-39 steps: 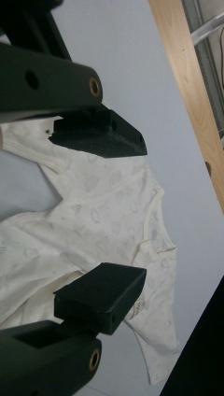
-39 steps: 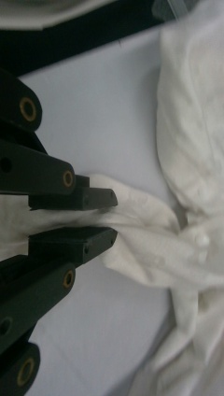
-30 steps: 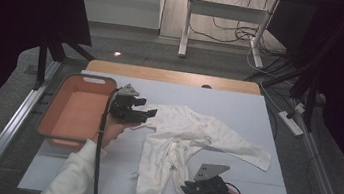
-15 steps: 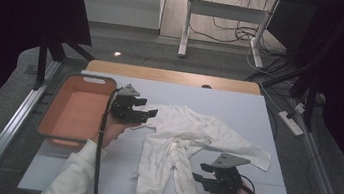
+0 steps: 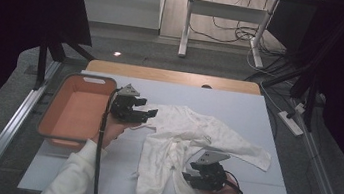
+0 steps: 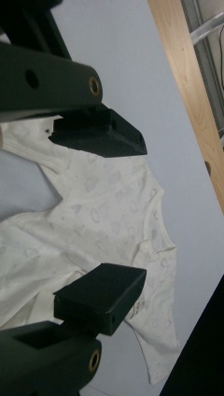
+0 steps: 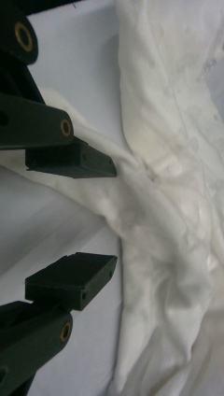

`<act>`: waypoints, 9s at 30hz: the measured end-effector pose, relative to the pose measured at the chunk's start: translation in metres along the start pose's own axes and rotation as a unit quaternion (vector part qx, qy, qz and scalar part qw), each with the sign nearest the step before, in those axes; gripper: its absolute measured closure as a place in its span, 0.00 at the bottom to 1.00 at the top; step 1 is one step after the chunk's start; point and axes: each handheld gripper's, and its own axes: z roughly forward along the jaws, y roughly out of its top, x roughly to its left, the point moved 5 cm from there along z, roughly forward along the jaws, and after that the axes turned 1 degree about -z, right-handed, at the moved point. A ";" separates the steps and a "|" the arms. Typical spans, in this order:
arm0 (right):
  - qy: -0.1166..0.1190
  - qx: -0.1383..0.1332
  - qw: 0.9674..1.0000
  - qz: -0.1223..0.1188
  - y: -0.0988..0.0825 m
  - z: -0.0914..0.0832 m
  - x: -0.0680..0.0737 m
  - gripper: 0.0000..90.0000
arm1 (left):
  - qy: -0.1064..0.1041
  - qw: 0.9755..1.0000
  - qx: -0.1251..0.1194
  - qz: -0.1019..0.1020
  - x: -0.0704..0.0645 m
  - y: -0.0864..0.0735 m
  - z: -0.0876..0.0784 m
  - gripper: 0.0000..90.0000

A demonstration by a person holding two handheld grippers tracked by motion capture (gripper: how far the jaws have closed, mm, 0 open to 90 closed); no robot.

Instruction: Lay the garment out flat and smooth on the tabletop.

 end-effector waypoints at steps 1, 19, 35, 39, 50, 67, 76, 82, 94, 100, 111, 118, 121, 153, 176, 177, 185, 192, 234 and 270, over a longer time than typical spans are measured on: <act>0.002 0.000 1.000 -0.004 0.000 0.001 0.003 0.56 | 0.000 1.000 0.000 0.000 0.000 0.000 0.000 0.39; 0.012 0.017 0.999 -0.029 0.002 0.015 0.013 0.95 | 0.001 1.000 0.003 0.002 -0.001 0.000 0.001 0.39; -0.004 0.024 1.000 -0.008 -0.010 -0.007 -0.006 0.97 | 0.000 1.000 0.004 0.002 -0.001 -0.001 0.002 0.39; -0.016 0.027 0.999 -0.009 -0.015 -0.015 -0.010 0.97 | 0.001 1.000 0.002 0.002 0.000 0.000 0.001 0.39; -0.043 0.007 0.999 0.016 -0.030 -0.056 -0.019 0.97 | -0.001 1.000 0.004 0.002 -0.001 0.000 0.002 0.39; -0.040 -0.018 0.999 -0.001 -0.027 -0.063 0.000 0.76 | -0.001 1.000 0.001 0.002 -0.001 0.000 0.001 0.39; -0.103 -0.037 0.993 0.055 -0.008 -0.042 -0.051 0.61 | -0.003 1.000 0.003 0.005 -0.003 0.001 0.004 0.39; -0.098 -0.007 0.991 0.089 -0.001 -0.001 -0.071 0.60 | -0.003 1.000 0.003 0.003 -0.002 0.001 0.004 0.39; -0.101 0.013 0.991 0.086 0.001 0.012 -0.072 0.68 | -0.004 1.000 0.004 0.005 -0.002 0.000 0.004 0.39; -0.081 0.017 0.994 0.068 0.001 0.010 -0.066 0.95 | -0.002 1.000 0.005 0.004 -0.002 0.000 0.004 0.39; -0.107 0.024 0.992 0.064 -0.012 -0.018 -0.073 0.97 | -0.002 1.000 0.003 0.003 -0.001 0.000 0.002 0.39; -0.102 0.024 0.991 0.083 -0.033 -0.049 -0.073 0.97 | -0.001 1.000 0.002 0.003 -0.001 0.000 0.002 0.39; -0.100 0.024 0.991 0.084 -0.040 -0.059 -0.066 0.97 | -0.002 1.000 0.003 0.003 -0.001 0.000 0.002 0.39; 0.055 -0.046 0.995 -0.076 0.005 -0.035 0.057 0.60 | 0.000 1.000 0.002 0.004 -0.001 0.000 0.002 0.39; 0.106 0.018 0.983 -0.147 0.013 0.029 0.100 0.62 | 0.003 1.000 0.002 0.002 0.000 0.000 0.004 0.39; 0.100 0.015 0.983 -0.151 0.013 0.029 0.100 0.68 | 0.003 1.000 0.002 0.002 0.000 0.000 0.004 0.39; 0.120 0.008 0.981 -0.154 0.015 0.018 0.099 0.92 | 0.003 1.000 0.000 0.003 0.000 0.000 0.002 0.39; 0.144 -0.038 0.982 -0.117 0.038 -0.019 0.088 0.90 | 0.004 1.000 -0.001 0.002 0.000 0.000 0.001 0.39; -0.018 0.040 0.995 -0.087 0.064 0.060 0.005 0.68 | 0.006 1.000 0.003 0.003 0.001 -0.001 0.004 0.39; 0.157 -0.011 0.982 -0.107 0.038 0.000 0.099 0.81 | 0.009 1.000 -0.002 0.002 0.003 -0.001 0.000 0.39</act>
